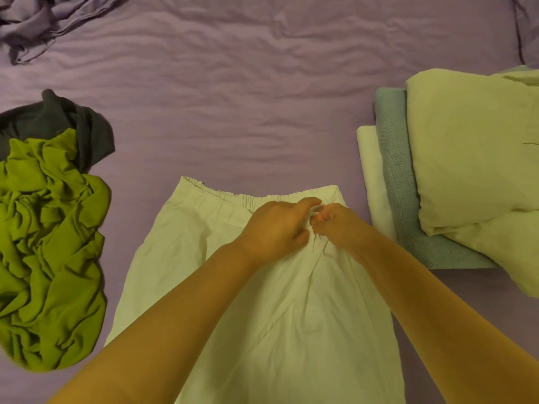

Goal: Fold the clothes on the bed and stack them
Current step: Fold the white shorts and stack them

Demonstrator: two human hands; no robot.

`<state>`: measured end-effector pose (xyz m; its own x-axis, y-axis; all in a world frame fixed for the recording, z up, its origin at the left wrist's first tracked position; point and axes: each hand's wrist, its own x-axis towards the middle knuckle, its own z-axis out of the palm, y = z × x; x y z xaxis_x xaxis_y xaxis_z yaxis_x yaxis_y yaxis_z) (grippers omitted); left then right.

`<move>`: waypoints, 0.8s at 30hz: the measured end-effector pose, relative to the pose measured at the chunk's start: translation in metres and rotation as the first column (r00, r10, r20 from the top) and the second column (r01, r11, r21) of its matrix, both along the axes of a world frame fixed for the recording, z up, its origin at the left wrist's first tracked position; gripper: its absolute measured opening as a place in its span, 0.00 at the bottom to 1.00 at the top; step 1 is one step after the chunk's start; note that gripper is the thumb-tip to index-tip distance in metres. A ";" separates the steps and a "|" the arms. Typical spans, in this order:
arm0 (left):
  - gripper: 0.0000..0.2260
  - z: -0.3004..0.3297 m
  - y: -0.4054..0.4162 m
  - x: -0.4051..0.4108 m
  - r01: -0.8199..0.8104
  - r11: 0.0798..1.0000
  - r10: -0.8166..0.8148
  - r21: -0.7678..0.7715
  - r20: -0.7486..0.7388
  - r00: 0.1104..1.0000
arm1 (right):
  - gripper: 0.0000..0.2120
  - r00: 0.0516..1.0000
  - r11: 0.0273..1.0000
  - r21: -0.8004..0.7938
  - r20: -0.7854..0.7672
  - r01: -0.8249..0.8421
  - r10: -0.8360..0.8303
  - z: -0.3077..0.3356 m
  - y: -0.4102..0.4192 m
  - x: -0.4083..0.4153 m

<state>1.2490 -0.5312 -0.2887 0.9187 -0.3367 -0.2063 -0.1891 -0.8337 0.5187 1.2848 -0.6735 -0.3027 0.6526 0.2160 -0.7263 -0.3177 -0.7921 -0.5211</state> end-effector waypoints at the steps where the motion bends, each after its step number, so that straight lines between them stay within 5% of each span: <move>1: 0.24 -0.001 0.000 -0.001 -0.005 1.000 0.005 0.002 -0.012 1.000 | 0.14 1.000 1.000 -0.020 -0.002 -0.007 0.007 -0.002 0.000 -0.001; 12: 0.25 -0.004 0.006 0.002 -0.106 0.987 0.074 -0.123 -0.237 0.969 | 0.13 0.984 0.980 0.198 0.174 0.004 -0.039 0.000 -0.020 -0.023; 24: 0.29 -0.012 0.012 0.000 -0.145 0.965 0.071 -0.217 -0.317 0.946 | 0.12 0.950 0.992 0.112 0.310 -0.062 0.024 -0.014 -0.022 -0.027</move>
<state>1.2495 -0.5195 -0.3012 0.8576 -0.3119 -0.4089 0.0927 -0.6883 0.7195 1.2576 -0.6954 -0.3172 0.8284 0.3216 -0.4586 -0.0938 -0.7276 -0.6795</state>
